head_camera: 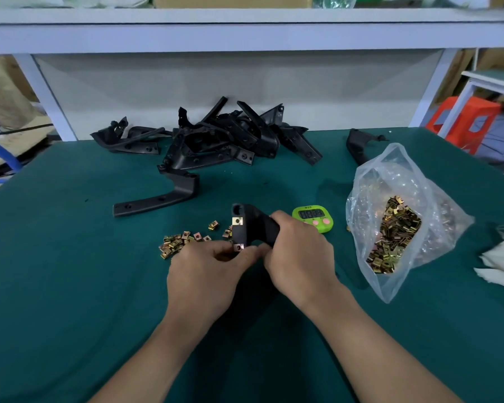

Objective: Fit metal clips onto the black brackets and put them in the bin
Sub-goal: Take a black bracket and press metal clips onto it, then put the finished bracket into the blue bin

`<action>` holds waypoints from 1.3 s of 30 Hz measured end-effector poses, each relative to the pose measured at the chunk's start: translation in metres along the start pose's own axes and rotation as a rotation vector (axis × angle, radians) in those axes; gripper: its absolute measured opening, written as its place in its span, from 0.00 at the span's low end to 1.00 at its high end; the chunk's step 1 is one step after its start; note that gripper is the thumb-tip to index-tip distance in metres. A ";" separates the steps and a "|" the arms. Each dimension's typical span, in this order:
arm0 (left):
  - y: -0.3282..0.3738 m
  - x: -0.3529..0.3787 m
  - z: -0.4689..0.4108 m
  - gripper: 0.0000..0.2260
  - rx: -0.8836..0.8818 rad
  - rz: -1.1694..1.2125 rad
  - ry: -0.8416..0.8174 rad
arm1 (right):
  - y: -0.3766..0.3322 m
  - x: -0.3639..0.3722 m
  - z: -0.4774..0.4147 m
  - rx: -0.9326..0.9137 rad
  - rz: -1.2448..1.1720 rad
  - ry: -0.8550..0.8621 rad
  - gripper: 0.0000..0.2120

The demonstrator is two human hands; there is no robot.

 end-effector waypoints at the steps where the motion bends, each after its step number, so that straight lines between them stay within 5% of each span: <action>1: -0.002 0.000 0.001 0.17 -0.011 -0.028 0.012 | -0.002 0.000 0.002 -0.004 -0.012 -0.012 0.11; 9: 0.016 -0.014 0.005 0.12 0.110 0.053 0.058 | -0.006 -0.029 0.037 -0.105 -0.171 -0.115 0.26; 15: 0.091 0.010 0.039 0.07 0.273 0.300 0.083 | 0.022 -0.091 0.063 0.003 -0.504 -0.102 0.16; 22: 0.202 0.104 0.060 0.08 0.386 0.382 -0.283 | 0.112 -0.176 0.107 0.244 -0.709 0.053 0.17; 25: 0.235 0.172 0.082 0.10 0.279 0.502 -0.492 | 0.164 -0.201 0.133 0.381 -0.819 0.136 0.14; 30: 0.250 0.290 0.131 0.06 -0.228 0.748 -0.753 | 0.234 -0.221 0.183 0.634 -1.064 0.343 0.11; 33: 0.258 0.338 0.164 0.06 -0.288 0.614 -0.867 | 0.271 -0.225 0.218 0.824 -1.119 0.419 0.13; 36: 0.280 0.378 0.183 0.04 -0.338 0.526 -1.014 | 0.311 -0.243 0.230 0.923 -1.175 0.420 0.04; 39: 0.336 0.410 0.191 0.04 -0.473 0.671 -1.148 | 0.377 -0.299 0.193 0.980 -1.302 0.562 0.07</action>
Point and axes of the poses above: each hand's wrist, its own z-axis away from the middle knuckle, its own x-axis out of the palm, y = z × x, the point moved 8 cm from there along -z, towards the middle knuckle, and after that the axes turned 2 degrees about -y, right-handed, at the moved point
